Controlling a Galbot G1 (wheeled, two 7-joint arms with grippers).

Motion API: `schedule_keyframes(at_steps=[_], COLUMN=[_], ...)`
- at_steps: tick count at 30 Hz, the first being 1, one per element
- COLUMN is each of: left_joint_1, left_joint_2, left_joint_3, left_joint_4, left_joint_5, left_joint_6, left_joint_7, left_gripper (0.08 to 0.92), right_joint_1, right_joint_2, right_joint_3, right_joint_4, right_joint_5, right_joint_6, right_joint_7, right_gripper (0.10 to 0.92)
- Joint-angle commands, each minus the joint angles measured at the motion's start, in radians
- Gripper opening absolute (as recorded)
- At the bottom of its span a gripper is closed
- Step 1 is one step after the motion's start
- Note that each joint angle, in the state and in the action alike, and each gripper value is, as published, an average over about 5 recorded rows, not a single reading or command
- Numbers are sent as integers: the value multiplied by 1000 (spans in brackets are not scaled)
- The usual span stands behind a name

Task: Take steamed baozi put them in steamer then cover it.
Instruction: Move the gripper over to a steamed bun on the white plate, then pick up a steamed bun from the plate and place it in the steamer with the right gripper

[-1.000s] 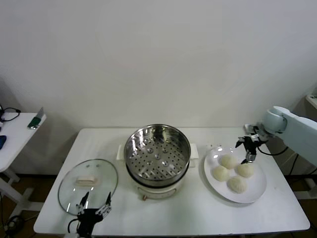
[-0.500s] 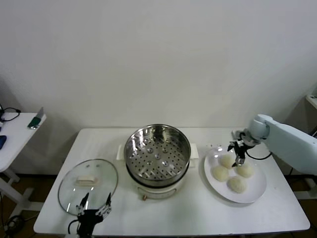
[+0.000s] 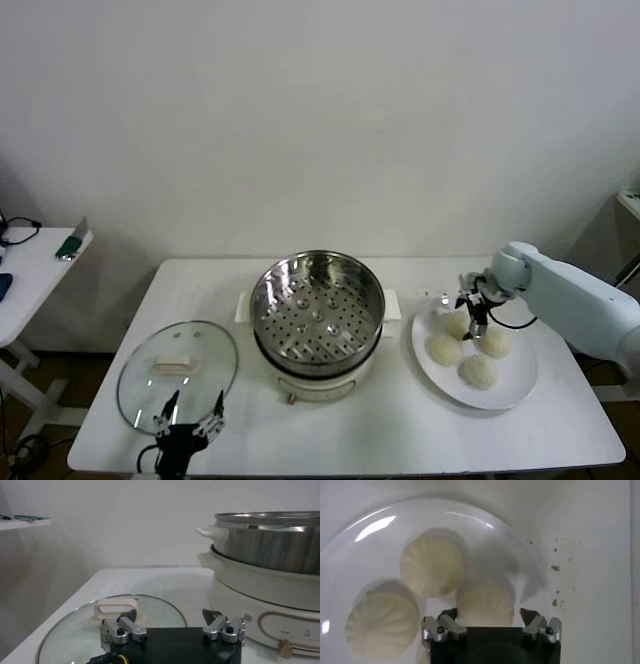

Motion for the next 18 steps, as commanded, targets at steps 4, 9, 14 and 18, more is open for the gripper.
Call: schedule_keyframes(at_steps=[4, 9, 14, 18], left_joint_1=[0, -2, -2, -1], left_joint_2=[0, 0, -2, -2], left_joint_3=[-1, 0, 4, 3], left_joint_4=[-2, 3, 7, 4], left_joint_5=[-2, -2, 0, 0], left_joint_6=[0, -1, -2, -3], left_joint_7=[-1, -3, -8, -13], left_gripper=[823, 823, 823, 823], right_joint_1=[9, 34, 66, 176], right_joint_2=[4, -9, -17, -41], right_joint_3=[-1, -28, -54, -137], right_joint_4=[-2, 15, 32, 86], right_joint_5=[3, 16, 37, 78], right_joint_6=[-7, -10, -5, 19], right_joint_7=[-14, -25, -25, -40], right_gripper=[810, 712, 637, 628])
